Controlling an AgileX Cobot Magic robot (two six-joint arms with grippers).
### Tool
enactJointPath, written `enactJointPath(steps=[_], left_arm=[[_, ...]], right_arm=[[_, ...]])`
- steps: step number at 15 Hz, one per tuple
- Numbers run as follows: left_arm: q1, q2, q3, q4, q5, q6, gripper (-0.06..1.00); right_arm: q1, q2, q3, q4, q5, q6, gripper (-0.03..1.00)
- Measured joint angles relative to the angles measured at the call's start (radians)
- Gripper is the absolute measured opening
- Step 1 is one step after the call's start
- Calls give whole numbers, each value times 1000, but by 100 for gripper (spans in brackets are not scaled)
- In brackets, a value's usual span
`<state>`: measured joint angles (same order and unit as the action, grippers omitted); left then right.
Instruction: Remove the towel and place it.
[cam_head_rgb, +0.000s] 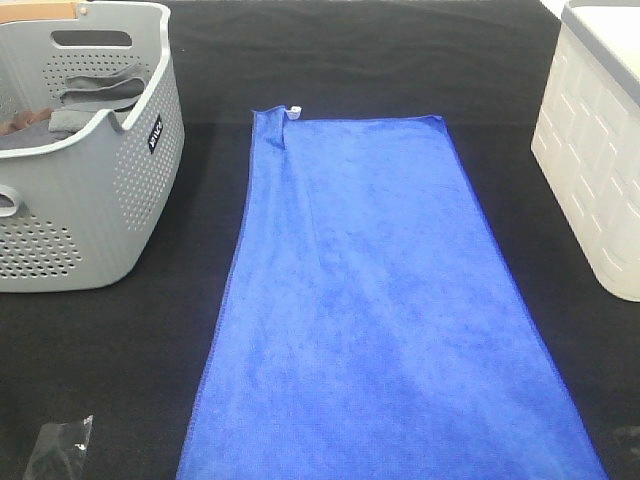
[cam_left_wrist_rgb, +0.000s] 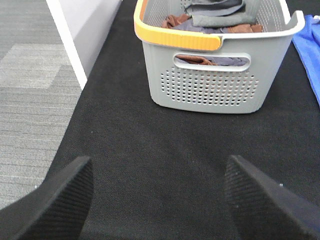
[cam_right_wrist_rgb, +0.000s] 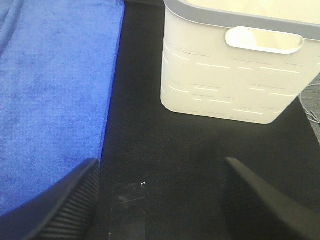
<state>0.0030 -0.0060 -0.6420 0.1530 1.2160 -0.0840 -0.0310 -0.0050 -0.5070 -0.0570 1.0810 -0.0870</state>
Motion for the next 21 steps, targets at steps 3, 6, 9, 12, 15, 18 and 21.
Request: enactJointPath(steps=[3,6,9,12,15,18,21], left_arm=[[0,0,87,-66,-47,-1,70],[0,0,131,-116,-153,12,70],[0,0,131,-142,-167,34,70],[0,0,131,-146,-169,35,70],[20,0,131,-153,-169,37,70],[39,0,131,-153,-169,38,70],[39,0,131,-153,-169,38,70]], right_arm=[[0,0,5,3,-12,-1,69],[0,0,5,3,-13,-1,69],[0,0,5,3,-17,-1,69],[0,0,5,3,-18,-1,69],[0,0,5,3,-18,-1,69],[0,0,5,3,-19,-1,69],[0,0,5,3,-19,-1,69]])
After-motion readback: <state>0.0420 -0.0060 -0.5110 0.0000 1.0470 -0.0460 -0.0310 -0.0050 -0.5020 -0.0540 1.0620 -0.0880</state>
